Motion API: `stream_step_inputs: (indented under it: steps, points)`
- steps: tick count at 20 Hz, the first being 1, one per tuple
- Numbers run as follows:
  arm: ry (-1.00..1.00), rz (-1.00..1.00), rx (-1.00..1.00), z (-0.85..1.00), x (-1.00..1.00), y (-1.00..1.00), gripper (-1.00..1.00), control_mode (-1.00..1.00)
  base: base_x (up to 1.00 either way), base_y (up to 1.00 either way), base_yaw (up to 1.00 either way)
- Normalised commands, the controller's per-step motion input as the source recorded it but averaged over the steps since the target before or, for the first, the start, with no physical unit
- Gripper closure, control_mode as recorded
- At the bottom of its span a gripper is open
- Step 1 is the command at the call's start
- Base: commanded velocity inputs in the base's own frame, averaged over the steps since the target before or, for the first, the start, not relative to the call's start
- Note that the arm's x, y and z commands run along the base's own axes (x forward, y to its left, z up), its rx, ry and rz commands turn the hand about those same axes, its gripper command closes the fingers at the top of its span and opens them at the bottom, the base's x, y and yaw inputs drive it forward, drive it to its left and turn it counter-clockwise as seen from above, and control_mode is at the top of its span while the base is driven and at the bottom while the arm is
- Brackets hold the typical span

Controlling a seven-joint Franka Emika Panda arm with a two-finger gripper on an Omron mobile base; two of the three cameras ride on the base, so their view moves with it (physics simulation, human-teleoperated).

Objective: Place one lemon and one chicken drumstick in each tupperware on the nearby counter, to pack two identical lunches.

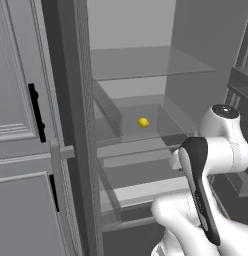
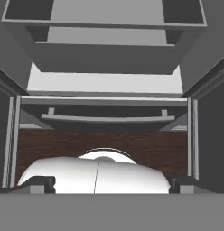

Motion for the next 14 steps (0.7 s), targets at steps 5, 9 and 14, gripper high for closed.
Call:
stream_step_inputs:
  steps: [5,9,14]
  points:
    - [0.00,0.00,0.00,0.00,0.00,0.00,-1.00,1.00,0.36,0.06,0.00]
    - [0.00,0.00,0.00,0.00,0.00,0.00,-1.00,1.00,0.14,0.00,0.00]
    - [0.00,0.00,0.00,0.00,0.00,0.00,-1.00,1.00,0.08,0.00,0.00]
